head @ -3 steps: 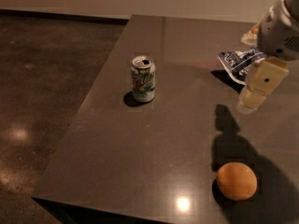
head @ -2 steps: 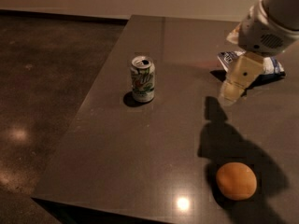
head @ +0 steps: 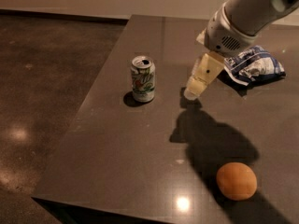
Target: Move 7up can near orange
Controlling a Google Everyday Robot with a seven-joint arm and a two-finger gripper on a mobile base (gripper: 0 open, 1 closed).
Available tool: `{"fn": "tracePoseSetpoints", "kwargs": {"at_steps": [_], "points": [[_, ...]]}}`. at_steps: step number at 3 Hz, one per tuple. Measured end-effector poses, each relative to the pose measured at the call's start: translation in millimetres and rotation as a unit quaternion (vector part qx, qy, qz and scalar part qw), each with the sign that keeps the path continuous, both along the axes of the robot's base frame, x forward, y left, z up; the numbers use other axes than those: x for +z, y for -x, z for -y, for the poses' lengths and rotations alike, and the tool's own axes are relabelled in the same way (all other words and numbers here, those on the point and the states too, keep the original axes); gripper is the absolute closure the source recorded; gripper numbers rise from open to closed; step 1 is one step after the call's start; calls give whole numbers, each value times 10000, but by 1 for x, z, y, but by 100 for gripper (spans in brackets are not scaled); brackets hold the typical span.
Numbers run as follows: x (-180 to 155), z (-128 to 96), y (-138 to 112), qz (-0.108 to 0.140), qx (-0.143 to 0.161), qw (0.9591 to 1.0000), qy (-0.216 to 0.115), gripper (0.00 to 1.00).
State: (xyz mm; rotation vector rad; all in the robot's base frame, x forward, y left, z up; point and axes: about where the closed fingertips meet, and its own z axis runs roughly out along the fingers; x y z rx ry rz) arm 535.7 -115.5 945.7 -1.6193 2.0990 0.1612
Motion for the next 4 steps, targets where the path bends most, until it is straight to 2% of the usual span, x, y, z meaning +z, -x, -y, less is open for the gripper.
{"fn": "tracePoseSetpoints", "kwargs": {"at_steps": [2, 4], "points": [[-13, -63, -15, 106, 442, 9982, -393, 0], [-28, -105, -29, -17, 800, 9957, -459, 0]]}}
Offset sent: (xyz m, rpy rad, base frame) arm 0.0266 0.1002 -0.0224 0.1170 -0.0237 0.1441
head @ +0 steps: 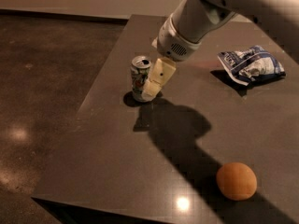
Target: Move 7up can near orange
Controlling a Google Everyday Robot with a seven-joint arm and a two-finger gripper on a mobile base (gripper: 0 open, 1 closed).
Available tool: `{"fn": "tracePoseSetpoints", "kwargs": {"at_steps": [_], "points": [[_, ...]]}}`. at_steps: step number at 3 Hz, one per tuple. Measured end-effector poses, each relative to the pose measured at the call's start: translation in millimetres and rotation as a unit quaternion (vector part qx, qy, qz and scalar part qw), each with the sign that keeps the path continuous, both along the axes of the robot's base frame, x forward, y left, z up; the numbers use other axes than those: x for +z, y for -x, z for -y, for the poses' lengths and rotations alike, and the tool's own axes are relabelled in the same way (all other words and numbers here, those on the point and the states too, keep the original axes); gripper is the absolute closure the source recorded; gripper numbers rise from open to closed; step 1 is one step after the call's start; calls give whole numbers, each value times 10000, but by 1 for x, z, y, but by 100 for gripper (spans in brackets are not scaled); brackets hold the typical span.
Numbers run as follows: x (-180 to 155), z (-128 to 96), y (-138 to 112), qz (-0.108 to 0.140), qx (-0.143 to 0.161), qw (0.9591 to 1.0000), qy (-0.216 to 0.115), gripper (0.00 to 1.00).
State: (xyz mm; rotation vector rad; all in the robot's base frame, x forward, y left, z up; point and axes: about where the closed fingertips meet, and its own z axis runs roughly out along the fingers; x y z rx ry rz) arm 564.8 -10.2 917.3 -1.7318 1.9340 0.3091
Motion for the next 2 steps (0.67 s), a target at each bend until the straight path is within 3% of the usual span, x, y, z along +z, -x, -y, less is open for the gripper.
{"fn": "tracePoseSetpoints", "kwargs": {"at_steps": [1, 2], "points": [[-7, -10, -4, -68, 81, 9999, 23, 0], [-11, -15, -7, -150, 114, 9998, 73, 13]]}}
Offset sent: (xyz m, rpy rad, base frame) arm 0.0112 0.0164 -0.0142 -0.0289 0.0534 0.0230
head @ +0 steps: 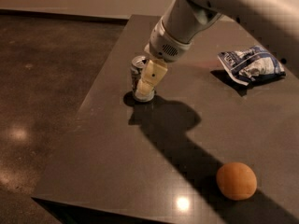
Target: Move 7up can near orange
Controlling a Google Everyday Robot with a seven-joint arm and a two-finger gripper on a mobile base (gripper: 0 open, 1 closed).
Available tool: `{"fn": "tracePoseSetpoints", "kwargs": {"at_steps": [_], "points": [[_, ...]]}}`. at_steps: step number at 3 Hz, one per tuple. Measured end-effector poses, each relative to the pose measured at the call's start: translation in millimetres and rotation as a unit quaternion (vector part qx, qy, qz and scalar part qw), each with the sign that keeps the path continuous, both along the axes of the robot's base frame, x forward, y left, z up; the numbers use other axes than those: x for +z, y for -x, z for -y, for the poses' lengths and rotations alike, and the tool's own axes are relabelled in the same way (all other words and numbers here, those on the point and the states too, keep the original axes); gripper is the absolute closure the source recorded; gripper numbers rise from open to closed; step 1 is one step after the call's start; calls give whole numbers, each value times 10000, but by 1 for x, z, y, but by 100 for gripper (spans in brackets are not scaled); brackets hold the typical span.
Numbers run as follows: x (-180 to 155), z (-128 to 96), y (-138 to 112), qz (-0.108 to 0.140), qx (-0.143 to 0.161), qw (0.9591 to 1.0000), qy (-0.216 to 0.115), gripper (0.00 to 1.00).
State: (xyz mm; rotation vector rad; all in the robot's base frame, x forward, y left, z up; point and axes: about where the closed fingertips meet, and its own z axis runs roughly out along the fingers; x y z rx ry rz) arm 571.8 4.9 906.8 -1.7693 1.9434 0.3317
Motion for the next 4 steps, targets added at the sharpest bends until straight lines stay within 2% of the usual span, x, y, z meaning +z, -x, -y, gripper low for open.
{"fn": "tracePoseSetpoints", "kwargs": {"at_steps": [1, 2, 3, 4], "points": [[1, 1, -1, -26, -15, 10000, 10, 36], [5, 4, 1, -18, -52, 10000, -37, 67], [16, 18, 7, 35, -136, 9999, -83, 90], [28, 43, 19, 85, -251, 9996, -67, 100]]}}
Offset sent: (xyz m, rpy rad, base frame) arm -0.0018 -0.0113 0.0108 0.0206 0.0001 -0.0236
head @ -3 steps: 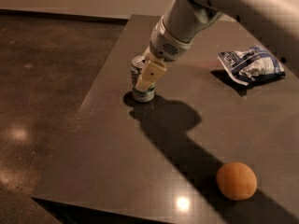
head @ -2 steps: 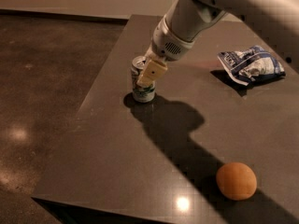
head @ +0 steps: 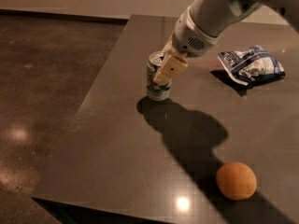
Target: Move 7up can near orange
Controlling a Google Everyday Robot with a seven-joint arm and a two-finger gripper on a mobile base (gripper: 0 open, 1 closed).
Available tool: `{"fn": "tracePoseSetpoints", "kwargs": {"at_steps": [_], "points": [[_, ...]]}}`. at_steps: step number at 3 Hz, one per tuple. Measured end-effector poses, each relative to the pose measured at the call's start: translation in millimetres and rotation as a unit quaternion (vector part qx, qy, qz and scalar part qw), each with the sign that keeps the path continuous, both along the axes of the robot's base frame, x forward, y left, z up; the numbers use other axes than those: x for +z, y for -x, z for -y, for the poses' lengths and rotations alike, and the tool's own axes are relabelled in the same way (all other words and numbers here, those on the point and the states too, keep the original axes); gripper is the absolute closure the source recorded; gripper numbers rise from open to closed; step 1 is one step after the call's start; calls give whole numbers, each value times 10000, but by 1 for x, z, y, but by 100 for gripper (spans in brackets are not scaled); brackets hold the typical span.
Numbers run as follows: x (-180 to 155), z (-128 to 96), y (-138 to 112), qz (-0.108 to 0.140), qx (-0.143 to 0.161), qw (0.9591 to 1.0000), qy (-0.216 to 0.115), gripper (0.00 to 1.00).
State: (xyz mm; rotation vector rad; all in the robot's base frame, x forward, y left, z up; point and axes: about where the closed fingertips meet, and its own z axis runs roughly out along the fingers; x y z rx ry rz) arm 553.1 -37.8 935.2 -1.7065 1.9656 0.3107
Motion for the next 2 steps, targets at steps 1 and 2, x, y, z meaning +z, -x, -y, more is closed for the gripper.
{"fn": "tracePoseSetpoints", "kwargs": {"at_steps": [1, 2], "points": [[7, 26, 18, -29, -121, 9999, 30, 100], [9, 59, 45, -75, -238, 9997, 56, 100]]}}
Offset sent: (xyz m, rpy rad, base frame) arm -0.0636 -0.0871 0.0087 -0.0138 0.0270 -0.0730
